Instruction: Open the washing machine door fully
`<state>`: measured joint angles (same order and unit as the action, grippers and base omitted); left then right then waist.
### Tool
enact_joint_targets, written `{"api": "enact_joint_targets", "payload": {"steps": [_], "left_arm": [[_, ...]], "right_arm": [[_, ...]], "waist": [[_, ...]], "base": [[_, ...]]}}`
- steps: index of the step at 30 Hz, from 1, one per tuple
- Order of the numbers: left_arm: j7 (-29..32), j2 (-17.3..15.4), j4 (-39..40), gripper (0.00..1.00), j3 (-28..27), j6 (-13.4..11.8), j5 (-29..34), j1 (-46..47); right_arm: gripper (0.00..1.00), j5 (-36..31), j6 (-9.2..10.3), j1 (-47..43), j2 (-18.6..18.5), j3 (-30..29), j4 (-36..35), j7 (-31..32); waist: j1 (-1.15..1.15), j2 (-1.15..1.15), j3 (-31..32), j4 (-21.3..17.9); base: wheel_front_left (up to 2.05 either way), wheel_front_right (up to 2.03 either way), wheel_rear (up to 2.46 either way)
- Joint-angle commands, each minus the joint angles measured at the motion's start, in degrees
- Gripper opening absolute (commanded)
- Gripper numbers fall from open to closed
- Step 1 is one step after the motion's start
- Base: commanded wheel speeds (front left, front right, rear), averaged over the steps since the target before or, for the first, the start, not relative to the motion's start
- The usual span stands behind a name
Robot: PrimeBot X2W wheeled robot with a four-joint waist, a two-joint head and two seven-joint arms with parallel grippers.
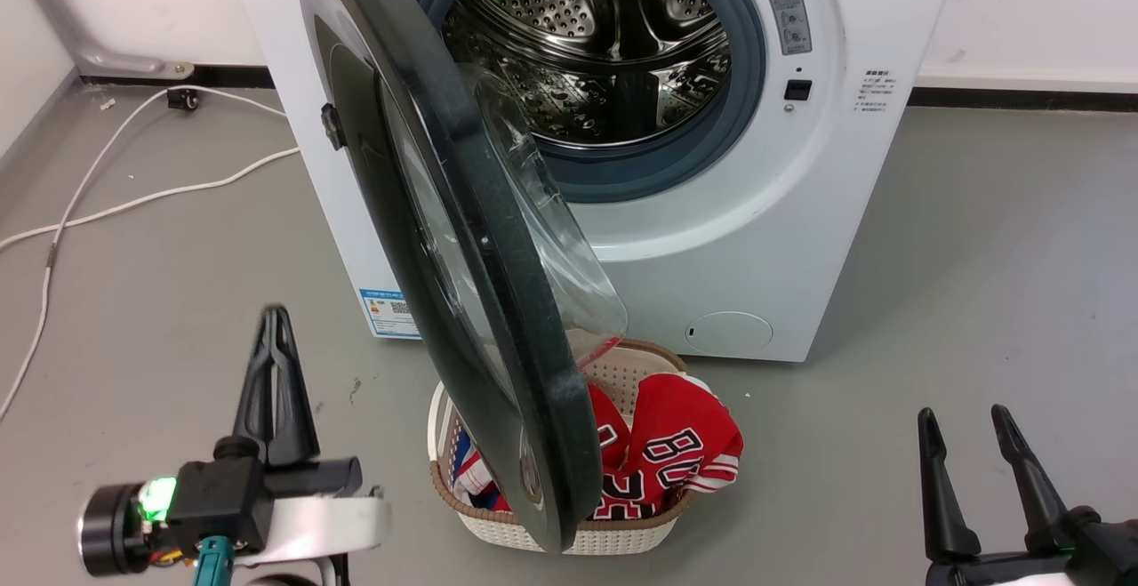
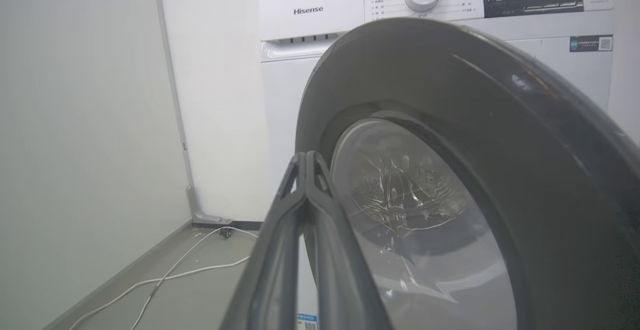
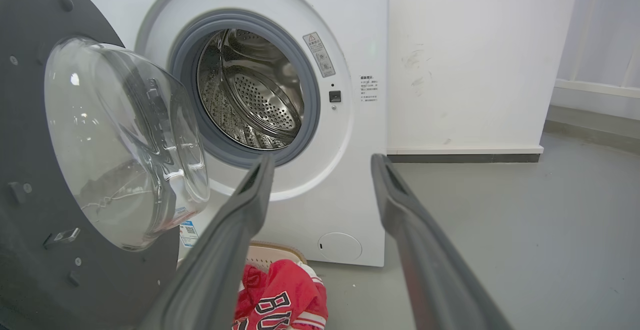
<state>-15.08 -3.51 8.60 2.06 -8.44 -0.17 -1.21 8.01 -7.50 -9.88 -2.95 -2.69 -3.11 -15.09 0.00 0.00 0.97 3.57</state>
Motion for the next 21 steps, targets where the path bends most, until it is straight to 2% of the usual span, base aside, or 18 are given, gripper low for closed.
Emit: {"api": "enact_joint_targets", "payload": {"steps": [1,10,21], "left_arm": [[-0.15,-0.19,0.62,0.0,0.23,-0.14,0.33,0.59],[-0.14,-0.78,11.35,0.0,6.97,1.63,3.05,4.38],[-0.14,-0.8,15.5,0.0,20.19,4.85,5.04,8.58]], "right_arm": [[1.0,-0.08,0.01,-0.38,0.14,0.1,0.18,-0.1],[1.0,-0.21,0.01,-0.4,0.14,0.66,0.63,-0.1],[1.0,0.01,0.01,-0.08,0.14,1.23,0.93,-0.1]], "waist": [[0.0,0.0,0.02,-0.01],[0.0,0.0,0.17,-0.12],[0.0,0.0,0.22,-0.27]], "base": [[0.0,0.0,0.0],[0.0,0.0,0.0],[0.0,0.0,0.0]]}}
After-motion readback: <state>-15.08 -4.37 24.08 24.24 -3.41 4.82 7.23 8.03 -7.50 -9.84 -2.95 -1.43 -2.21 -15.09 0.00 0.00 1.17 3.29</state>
